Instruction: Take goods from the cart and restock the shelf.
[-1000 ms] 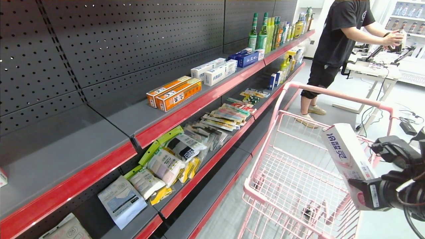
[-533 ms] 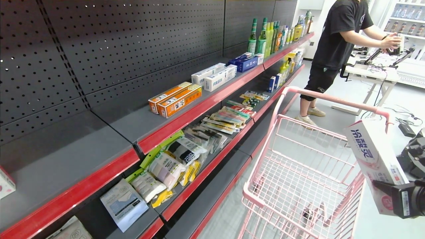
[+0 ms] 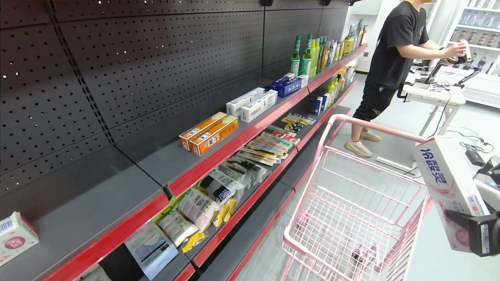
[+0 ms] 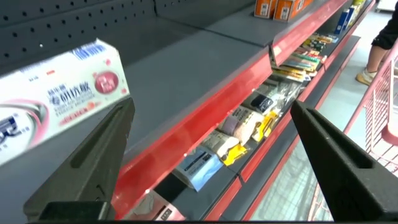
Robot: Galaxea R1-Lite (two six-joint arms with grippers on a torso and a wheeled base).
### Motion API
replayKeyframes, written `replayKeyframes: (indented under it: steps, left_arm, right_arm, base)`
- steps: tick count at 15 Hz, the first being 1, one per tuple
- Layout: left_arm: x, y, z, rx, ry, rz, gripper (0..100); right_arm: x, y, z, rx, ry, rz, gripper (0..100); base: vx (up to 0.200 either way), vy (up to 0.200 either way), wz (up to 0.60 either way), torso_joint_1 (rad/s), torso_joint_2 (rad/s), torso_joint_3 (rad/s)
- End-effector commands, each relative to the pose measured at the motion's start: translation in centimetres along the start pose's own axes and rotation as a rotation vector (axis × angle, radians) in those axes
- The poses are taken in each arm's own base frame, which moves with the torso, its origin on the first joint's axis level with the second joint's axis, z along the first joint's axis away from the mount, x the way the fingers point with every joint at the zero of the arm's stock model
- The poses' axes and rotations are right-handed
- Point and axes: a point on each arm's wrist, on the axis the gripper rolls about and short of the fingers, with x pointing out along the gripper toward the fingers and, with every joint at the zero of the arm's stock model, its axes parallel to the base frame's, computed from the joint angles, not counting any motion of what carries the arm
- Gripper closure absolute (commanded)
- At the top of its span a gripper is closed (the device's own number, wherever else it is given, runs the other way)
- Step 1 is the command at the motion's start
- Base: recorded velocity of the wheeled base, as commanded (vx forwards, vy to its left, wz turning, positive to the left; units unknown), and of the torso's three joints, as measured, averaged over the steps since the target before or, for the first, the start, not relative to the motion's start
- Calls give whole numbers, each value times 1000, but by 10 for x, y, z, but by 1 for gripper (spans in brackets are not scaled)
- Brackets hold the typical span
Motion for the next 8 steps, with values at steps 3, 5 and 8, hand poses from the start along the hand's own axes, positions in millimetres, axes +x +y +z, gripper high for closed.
replayKeyframes:
  steps: [3, 5, 8]
  left_arm:
    - [0, 0, 0, 0, -1, 0, 0]
    - [0, 0, 0, 0, 1, 0, 0]
    - [0, 0, 0, 0, -1, 0, 0]
  right_arm:
    - [0, 0, 0, -8, 2, -1, 100]
    - [1, 0, 0, -12, 3, -1, 100]
    - [1, 0, -3, -13, 9, 0, 100]
  base:
    - [0, 0, 0, 160, -370, -207]
    - [0, 0, 0, 161, -354, -193]
    - [0, 0, 0, 162, -354, -198]
